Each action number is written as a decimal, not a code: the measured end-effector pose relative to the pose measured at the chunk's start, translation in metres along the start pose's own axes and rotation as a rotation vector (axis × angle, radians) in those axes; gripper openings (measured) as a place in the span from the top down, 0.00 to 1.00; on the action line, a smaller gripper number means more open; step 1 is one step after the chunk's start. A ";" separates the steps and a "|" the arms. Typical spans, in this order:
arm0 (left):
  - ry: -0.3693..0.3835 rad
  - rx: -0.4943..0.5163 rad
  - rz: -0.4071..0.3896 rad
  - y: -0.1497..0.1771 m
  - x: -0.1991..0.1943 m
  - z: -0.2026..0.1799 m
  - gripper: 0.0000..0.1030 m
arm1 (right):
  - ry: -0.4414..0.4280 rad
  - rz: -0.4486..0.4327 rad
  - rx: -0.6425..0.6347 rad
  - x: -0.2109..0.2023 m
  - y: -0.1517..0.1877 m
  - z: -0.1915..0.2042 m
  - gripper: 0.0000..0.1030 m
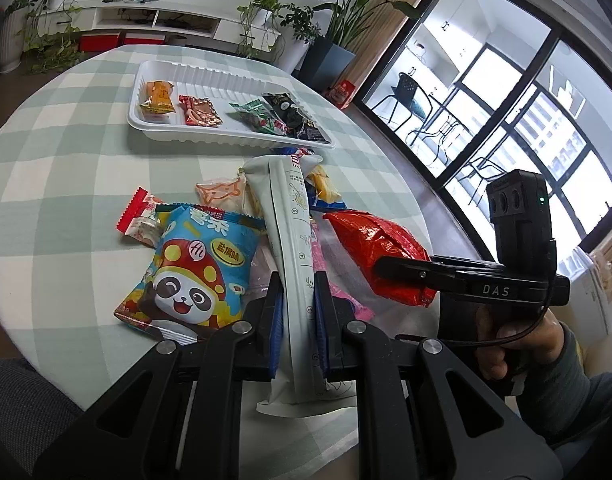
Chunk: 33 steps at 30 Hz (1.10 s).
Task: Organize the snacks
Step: 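Grasp the red chip bag with the right gripper while the left gripper holds the white packet, then carry both packets over the white tray and open both grippers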
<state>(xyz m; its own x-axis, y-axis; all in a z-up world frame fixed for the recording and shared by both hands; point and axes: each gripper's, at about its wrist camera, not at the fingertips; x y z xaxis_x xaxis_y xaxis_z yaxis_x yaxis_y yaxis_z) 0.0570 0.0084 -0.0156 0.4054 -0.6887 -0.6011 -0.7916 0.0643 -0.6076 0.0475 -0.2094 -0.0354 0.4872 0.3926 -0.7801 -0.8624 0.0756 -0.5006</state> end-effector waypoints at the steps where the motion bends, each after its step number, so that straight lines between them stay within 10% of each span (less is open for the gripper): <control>1: 0.000 0.000 -0.001 0.000 -0.001 0.000 0.88 | -0.004 -0.008 0.005 -0.003 0.001 -0.001 0.63; 19: 0.012 -0.019 -0.092 -0.039 -0.034 0.013 0.88 | 0.043 -0.131 0.145 -0.036 -0.025 -0.062 0.63; 33: -0.022 0.021 -0.140 -0.160 -0.012 0.048 0.88 | 0.071 -0.267 0.029 -0.044 -0.132 -0.043 0.63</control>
<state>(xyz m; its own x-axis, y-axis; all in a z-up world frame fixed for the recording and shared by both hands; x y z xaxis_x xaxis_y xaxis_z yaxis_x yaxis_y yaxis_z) 0.2004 0.0410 0.0638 0.5213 -0.6761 -0.5207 -0.7171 -0.0163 -0.6968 0.1460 -0.2758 0.0494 0.7054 0.2900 -0.6467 -0.7051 0.1944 -0.6819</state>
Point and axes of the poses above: each gripper's, at about its wrist camera, not at the fingertips, and x roughly the way its jaws point, z to its left, y to its underside, and after that the axes turned 6 degrees about y, right-handed
